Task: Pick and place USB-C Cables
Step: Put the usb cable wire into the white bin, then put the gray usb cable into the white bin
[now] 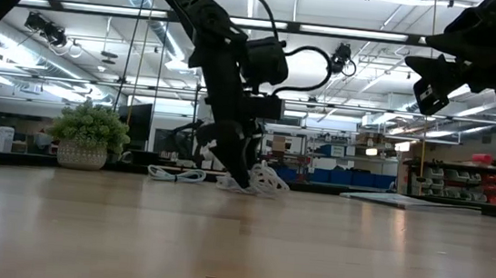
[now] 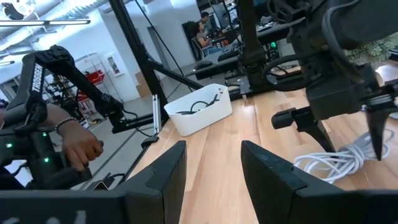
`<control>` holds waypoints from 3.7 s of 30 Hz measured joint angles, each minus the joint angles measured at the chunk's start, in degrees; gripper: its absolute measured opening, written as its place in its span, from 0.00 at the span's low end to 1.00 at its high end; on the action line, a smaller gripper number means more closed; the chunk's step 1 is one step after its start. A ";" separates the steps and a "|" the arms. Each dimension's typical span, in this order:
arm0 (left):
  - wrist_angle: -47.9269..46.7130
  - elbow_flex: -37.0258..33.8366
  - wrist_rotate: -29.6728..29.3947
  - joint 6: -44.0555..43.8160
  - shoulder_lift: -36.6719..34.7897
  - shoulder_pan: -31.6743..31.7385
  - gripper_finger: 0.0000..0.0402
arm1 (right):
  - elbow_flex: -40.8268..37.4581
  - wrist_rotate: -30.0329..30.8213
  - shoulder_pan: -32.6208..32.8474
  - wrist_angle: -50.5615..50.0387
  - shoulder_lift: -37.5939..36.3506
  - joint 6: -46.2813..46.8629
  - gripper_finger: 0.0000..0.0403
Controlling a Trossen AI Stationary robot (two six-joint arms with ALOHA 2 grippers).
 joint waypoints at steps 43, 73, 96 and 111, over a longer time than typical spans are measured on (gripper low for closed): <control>-63.26 10.87 -1.77 -58.81 -15.14 -56.91 0.16 | 0.00 0.02 -0.02 0.66 0.00 -0.01 0.40; -55.35 -5.38 2.52 -58.54 -21.04 -63.50 0.30 | 0.00 0.00 -0.01 0.72 0.00 -0.01 0.40; -52.51 -8.18 -20.15 -38.16 -21.04 -39.52 0.42 | 0.00 0.00 -0.01 0.69 0.00 -0.01 0.40; -23.24 -18.21 -24.14 -22.36 -27.27 -8.76 0.39 | 0.00 0.00 0.00 0.75 0.00 0.00 0.40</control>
